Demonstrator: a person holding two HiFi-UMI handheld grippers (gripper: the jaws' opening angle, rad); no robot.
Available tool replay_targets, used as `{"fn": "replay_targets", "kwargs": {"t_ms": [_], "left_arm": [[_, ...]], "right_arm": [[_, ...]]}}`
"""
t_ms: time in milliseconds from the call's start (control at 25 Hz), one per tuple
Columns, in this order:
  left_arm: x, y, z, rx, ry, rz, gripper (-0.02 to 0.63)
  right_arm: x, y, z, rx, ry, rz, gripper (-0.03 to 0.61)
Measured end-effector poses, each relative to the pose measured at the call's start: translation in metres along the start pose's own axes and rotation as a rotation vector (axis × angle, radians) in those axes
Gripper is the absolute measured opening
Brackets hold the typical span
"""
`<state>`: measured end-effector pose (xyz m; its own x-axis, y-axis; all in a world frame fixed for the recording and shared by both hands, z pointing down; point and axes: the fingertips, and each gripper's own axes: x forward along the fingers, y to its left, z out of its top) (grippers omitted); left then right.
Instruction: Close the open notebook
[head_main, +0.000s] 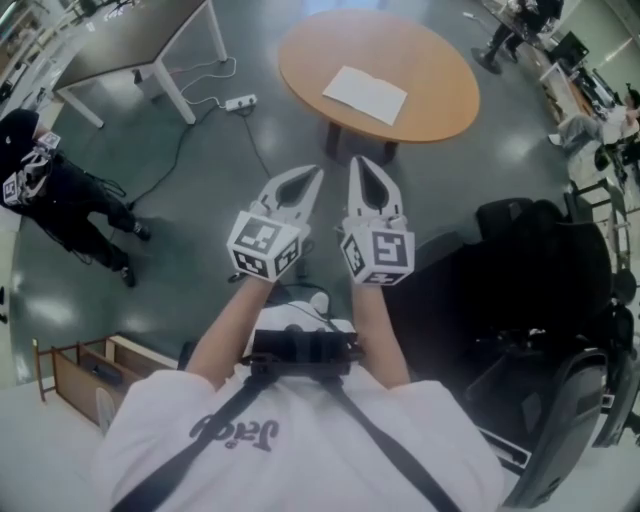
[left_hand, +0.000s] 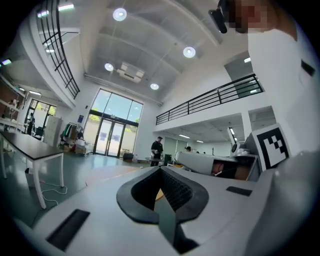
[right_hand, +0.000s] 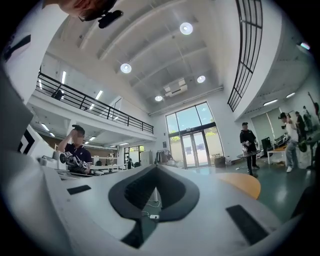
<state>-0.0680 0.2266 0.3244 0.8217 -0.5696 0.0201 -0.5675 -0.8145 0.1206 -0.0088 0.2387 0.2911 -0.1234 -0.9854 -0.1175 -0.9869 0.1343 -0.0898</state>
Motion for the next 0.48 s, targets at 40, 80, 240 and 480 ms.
{"fn": "replay_targets", "kwargs": {"t_ms": [40, 80, 240, 480], "left_arm": [[-0.004, 0.0, -0.003, -0.006, 0.002, 0.013, 0.009], [-0.008, 0.002, -0.005, -0.01, 0.002, 0.028, 0.009], [-0.013, 0.016, -0.005, 0.006, 0.012, 0.064, 0.009], [0.008, 0.035, -0.008, 0.005, 0.019, 0.047, 0.009]], "right_arm": [[-0.001, 0.0, -0.003, 0.007, 0.008, 0.0, 0.018], [-0.002, 0.001, -0.007, 0.013, 0.015, 0.001, 0.018], [0.002, -0.002, -0.018, 0.052, 0.031, -0.025, 0.018], [0.02, -0.019, -0.024, 0.039, 0.054, -0.129, 0.02]]}}
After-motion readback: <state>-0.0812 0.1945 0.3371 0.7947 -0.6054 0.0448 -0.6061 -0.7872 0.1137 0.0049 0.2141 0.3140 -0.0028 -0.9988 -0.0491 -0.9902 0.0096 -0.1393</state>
